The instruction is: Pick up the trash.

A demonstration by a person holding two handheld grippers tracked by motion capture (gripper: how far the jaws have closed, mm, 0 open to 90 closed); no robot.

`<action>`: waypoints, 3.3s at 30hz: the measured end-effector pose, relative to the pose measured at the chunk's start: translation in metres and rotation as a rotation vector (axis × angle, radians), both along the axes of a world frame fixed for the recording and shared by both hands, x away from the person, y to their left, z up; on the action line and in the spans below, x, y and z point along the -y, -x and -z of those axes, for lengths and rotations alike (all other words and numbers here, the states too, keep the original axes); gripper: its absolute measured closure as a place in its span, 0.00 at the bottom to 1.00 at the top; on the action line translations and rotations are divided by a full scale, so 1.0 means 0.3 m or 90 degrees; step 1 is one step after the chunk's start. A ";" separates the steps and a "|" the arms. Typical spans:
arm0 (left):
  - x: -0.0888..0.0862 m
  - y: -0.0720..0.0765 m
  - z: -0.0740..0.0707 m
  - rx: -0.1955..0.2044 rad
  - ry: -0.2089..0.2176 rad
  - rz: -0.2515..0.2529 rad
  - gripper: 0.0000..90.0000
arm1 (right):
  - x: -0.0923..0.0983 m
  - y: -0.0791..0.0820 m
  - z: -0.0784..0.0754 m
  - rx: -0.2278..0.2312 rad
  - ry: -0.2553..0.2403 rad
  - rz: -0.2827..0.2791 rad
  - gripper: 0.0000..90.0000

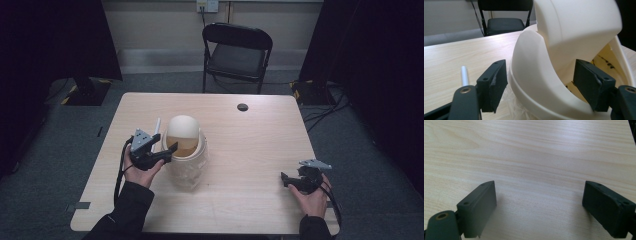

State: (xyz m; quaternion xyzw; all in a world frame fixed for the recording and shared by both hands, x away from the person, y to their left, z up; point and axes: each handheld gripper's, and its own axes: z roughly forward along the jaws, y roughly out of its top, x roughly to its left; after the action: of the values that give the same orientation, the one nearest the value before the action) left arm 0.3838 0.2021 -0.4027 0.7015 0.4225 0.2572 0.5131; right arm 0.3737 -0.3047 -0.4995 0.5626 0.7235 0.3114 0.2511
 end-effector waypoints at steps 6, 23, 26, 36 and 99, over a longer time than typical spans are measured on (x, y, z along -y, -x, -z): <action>-0.069 0.040 -0.019 0.016 0.019 -0.004 0.30 | 0.000 0.000 0.000 0.000 0.000 0.000 0.12; -0.243 0.005 0.114 -0.049 -0.029 -0.085 0.36 | 0.000 0.000 0.000 0.000 0.000 0.000 0.12; -0.243 -0.022 0.176 -0.089 -0.064 -0.086 0.39 | 0.000 0.000 0.000 0.000 0.000 0.000 0.12; -0.209 -0.073 0.296 -0.169 -0.130 -0.083 0.53 | 0.000 0.000 0.000 0.000 0.000 0.000 0.12; -0.233 -0.169 0.217 -0.118 -0.162 -0.042 0.56 | 0.001 0.000 0.000 0.000 0.000 -0.001 0.12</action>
State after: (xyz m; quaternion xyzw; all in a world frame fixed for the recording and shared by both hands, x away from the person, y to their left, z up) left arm 0.4344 0.2721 -0.4677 0.7674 0.4548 0.2592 0.3703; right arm 0.3739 -0.3048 -0.4995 0.5624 0.7237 0.3115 0.2508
